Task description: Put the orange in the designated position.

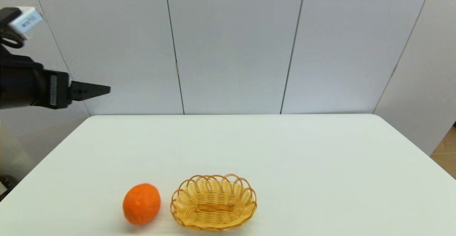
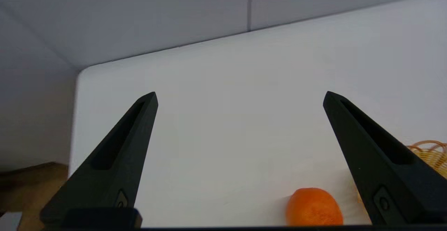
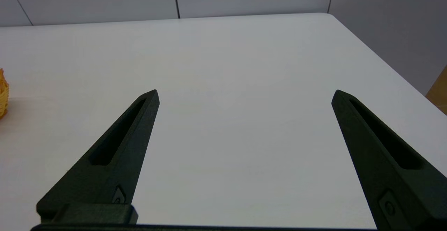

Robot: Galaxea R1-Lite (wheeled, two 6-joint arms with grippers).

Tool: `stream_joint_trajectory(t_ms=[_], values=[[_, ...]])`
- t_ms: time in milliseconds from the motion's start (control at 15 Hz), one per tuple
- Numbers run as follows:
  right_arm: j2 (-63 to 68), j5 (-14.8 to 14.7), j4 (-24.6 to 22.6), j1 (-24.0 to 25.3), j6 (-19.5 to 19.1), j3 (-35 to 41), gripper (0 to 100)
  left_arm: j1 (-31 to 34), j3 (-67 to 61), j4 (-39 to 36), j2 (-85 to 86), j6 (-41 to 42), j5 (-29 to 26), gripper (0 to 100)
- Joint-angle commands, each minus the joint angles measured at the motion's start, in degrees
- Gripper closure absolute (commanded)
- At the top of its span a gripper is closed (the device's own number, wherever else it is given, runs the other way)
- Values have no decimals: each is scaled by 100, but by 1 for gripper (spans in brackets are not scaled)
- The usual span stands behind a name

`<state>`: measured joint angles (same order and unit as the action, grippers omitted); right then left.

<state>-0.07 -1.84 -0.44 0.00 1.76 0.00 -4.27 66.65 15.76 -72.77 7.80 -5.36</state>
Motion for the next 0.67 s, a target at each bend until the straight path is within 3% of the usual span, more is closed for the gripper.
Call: stream_joint_trajectory(t_ms=[67,667], values=[[-1,0,0,0,0,0,0,646,-881,-328,1414,2,18,0],[-1,0,0,0,0,0,0,849,-2525,-1998,3357,-24,0,0]])
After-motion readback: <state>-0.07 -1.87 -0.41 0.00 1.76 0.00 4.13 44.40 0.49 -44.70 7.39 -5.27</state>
